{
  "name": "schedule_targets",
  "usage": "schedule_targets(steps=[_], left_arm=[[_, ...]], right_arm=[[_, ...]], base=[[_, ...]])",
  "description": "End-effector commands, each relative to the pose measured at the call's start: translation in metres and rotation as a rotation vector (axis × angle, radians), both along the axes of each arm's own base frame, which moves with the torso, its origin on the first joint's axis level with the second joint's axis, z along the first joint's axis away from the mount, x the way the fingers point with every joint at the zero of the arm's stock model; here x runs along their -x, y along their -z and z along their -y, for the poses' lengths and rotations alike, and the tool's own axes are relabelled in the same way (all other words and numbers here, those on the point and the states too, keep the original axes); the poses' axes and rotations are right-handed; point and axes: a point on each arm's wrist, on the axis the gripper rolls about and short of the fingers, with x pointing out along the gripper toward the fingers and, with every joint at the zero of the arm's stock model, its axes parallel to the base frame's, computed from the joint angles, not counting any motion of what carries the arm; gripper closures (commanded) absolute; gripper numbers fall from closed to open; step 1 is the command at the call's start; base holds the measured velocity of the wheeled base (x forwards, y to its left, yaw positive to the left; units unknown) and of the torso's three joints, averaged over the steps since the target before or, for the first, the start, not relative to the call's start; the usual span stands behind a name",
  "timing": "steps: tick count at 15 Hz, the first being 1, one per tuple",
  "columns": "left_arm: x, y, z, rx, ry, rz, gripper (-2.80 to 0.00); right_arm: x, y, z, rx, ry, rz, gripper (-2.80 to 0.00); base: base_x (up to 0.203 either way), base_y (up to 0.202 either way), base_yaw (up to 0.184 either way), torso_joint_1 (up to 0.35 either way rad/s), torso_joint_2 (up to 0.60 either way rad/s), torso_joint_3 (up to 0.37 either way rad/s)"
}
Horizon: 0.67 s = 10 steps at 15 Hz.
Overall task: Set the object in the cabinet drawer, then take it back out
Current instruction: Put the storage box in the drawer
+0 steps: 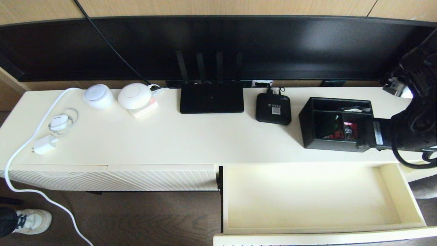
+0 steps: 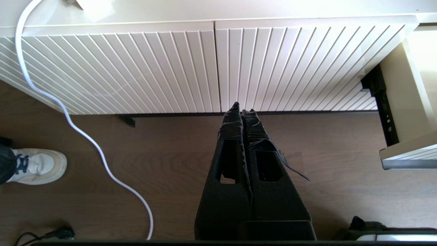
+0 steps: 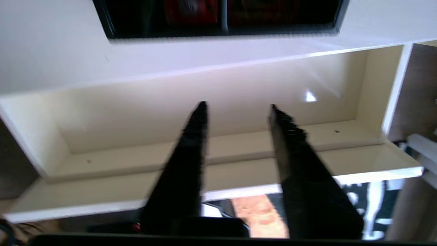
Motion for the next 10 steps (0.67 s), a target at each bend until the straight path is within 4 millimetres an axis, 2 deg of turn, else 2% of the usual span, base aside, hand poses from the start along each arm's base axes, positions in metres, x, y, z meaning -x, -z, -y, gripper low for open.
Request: schedule_targets(steps=[1, 3, 7, 10], left_arm=[[0.0, 0.0, 0.0, 0.0, 0.0, -0.001, 0.0], [0.0, 0.0, 0.0, 0.0, 0.0, -0.002, 0.0], [0.0, 0.0, 0.0, 0.0, 0.0, -0.001, 0.0], [0.0, 0.0, 0.0, 0.0, 0.0, -0.001, 0.0]], right_arm=[[-0.012, -0.004, -0.003, -0.026, 0.018, -0.014, -2.8], [-0.018, -0.01, -0.005, -0.068, 0.013, -0.029, -2.8], [-0.047, -0.004, -0.002, -0.097, 0.062, -0.043, -2.8], [-0.066, 0.002, 0.012, -0.137, 0.121, -0.063, -2.8]], base=[[0.0, 0.0, 0.0, 0.0, 0.0, 0.0], [0.0, 0.0, 0.0, 0.0, 0.0, 0.0], [0.0, 0.0, 0.0, 0.0, 0.0, 0.0], [0.0, 0.0, 0.0, 0.0, 0.0, 0.0]])
